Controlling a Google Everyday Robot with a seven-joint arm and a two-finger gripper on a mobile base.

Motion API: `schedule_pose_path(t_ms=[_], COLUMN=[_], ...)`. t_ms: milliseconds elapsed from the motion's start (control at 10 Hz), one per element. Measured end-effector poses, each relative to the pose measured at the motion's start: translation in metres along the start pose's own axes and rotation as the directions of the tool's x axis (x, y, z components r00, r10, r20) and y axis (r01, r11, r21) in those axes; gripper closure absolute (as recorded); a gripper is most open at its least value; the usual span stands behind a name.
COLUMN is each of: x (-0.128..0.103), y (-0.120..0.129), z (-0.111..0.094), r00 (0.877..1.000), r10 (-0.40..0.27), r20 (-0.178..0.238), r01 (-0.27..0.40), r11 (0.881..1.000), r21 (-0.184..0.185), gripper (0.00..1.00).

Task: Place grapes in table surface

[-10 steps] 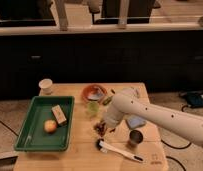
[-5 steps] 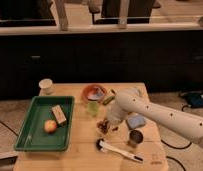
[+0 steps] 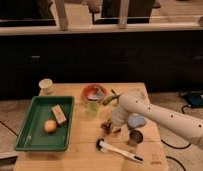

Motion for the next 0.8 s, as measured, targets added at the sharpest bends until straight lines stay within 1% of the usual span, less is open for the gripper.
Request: schedule_pose_path(t_ms=[200, 300, 500, 800], x=[0.009, 0.012, 0.014, 0.021], y=[0.004, 0.005, 0.005, 0.007], z=[0.003, 0.005, 0.008, 0.011], r00=[1.000, 0.999, 0.999, 0.997], r10=[0.026, 0.040, 0.053, 0.076], r20=[-0.001, -0.002, 0.000, 0.003], r01=[-0.026, -0.040, -0.053, -0.076], r11=[1.000, 0.999, 0.998, 0.997], r21=[-0.004, -0.010, -0.016, -0.025], gripper=[1.00, 0.96, 0.82, 0.48])
